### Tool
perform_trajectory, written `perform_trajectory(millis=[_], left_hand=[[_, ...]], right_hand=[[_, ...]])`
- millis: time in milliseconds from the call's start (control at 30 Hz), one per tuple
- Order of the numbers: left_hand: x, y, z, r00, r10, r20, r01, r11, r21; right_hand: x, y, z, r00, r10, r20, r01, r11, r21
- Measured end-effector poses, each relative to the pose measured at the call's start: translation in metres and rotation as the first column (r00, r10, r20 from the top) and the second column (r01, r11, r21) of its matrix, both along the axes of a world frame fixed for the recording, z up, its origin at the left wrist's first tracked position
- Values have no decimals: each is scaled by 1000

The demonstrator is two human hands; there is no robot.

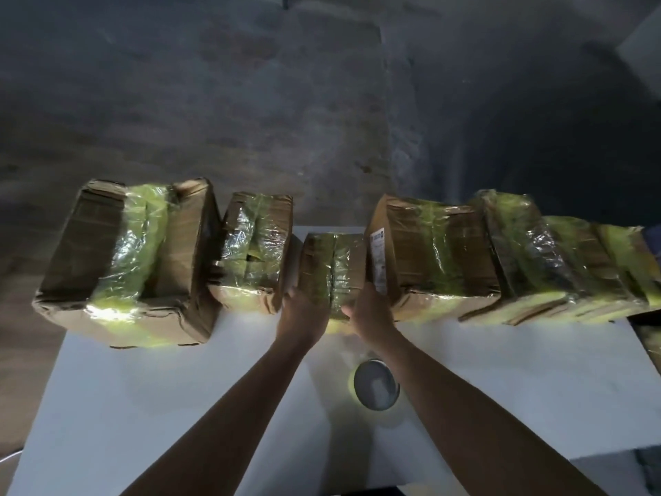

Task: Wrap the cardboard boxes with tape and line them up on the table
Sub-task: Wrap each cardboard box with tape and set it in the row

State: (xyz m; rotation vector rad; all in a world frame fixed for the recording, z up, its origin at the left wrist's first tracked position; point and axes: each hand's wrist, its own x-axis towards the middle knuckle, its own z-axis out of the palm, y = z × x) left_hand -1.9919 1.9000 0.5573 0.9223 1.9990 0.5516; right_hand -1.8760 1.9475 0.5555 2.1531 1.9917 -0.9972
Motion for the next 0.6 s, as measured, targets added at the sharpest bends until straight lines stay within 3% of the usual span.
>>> perform_trajectory(millis=[200,400,600], left_hand=[[-6,-15,-15,987,-30,158,29,1000,7],[7,-32,-15,992,71,106,-76,996,48],[20,-44,2,994,102,-23,-97,981,171]], right_hand=[[24,-42,6,981,45,-187,-32,997,72],[49,-53,24,956,31,-293,-28,999,17],[70,-54,32,945,140,-294,-157,987,-33]])
